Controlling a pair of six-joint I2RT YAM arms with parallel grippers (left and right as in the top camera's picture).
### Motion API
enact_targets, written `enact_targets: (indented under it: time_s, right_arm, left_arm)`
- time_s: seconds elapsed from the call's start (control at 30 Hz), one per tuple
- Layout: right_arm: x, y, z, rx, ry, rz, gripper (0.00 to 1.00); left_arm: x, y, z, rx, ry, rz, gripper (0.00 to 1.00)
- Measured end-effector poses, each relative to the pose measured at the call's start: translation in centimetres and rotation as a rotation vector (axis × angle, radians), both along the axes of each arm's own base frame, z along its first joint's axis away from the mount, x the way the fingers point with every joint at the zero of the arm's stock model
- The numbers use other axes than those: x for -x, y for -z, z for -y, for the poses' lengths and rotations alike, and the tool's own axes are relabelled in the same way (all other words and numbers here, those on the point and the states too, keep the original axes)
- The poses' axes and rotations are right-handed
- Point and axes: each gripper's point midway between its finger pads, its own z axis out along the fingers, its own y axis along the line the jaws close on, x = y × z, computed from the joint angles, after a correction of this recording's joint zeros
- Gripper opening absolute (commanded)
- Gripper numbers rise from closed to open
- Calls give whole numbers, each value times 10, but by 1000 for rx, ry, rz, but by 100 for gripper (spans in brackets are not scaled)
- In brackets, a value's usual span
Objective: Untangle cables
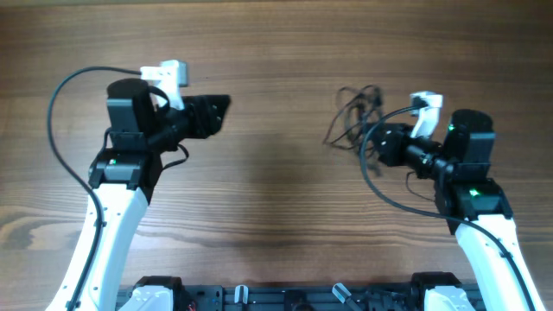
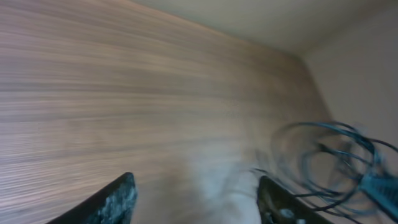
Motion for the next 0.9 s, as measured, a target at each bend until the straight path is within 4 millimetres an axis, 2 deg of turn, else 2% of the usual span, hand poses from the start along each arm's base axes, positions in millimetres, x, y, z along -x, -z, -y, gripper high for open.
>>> enact_targets:
  time_s: [0.03, 0.07, 0.1, 0.17, 0.3, 0.47, 0.57, 0.6, 0.63, 0.67, 0.77, 0.83, 0.9]
  right_arm:
    - [3, 0, -5, -20, -21, -13, 5]
    - [6, 0, -9, -36, -39, -26, 5]
    - [9, 2, -16, -55, -63, -48, 5]
    - [12, 8, -25, -77, -91, -92, 5]
    - [10, 24, -29, -99, -84, -176, 5]
    - [15, 27, -43, -114, -117, -213, 5]
    - [20, 25, -53, -121, -149, -212, 5]
    - [21, 24, -56, -125, -158, -215, 5]
    - [23, 24, -57, -129, -167, -215, 5]
    - [24, 23, -59, -136, -178, -216, 5]
    - [25, 22, -60, -131, -200, -197, 5]
    - [22, 22, -53, -113, -193, -169, 5]
    - [9, 29, -30, -60, -98, -157, 5]
  left_arm:
    - [8, -1, 17, 14, 94, 12, 92]
    - [10, -2, 23, 19, 125, 16, 98]
    - [15, -3, 33, 24, 168, 22, 100]
    - [28, -5, 58, 39, 268, 31, 100]
    - [50, -5, 96, 40, 390, 32, 100]
    - [58, 3, 127, -55, 396, 62, 100]
    - [57, 13, 147, -108, 397, 84, 88]
    - [56, 21, 151, -127, 390, 72, 80]
    - [54, 34, 154, -157, 370, 45, 34]
    - [49, 47, 154, -185, 337, 16, 4]
    - [36, 82, 144, -248, 244, -68, 4]
    - [27, 90, 132, -277, 188, -87, 4]
    - [15, 90, 108, -294, 91, -104, 4]
